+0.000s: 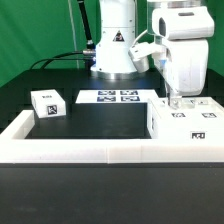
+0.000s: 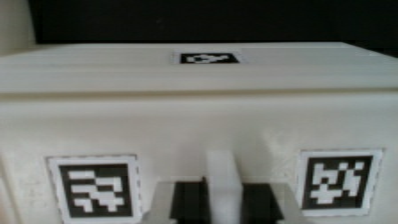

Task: Assemble cabinet

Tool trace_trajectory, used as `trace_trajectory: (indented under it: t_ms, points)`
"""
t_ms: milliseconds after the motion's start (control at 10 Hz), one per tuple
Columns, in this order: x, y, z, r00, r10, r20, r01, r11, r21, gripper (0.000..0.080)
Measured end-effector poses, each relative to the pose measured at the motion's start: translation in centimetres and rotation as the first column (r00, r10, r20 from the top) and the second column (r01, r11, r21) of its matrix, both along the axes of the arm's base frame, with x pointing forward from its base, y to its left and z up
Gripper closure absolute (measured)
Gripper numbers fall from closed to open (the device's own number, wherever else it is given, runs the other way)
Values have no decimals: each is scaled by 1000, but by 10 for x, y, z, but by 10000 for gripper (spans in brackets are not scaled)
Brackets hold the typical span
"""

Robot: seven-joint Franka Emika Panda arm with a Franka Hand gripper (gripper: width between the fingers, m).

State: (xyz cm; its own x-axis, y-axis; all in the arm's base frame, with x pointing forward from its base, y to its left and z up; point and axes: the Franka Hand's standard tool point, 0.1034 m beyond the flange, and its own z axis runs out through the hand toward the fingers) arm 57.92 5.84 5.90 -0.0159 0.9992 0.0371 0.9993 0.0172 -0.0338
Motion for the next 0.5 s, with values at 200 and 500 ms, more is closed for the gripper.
trace_trajectory:
  t_ms: [200,500]
  points:
    - [0,1,0,1000,-1,-18,1,1000,-6,730]
    - [0,2,1,1000,-9,-24,8,1000,-12,730]
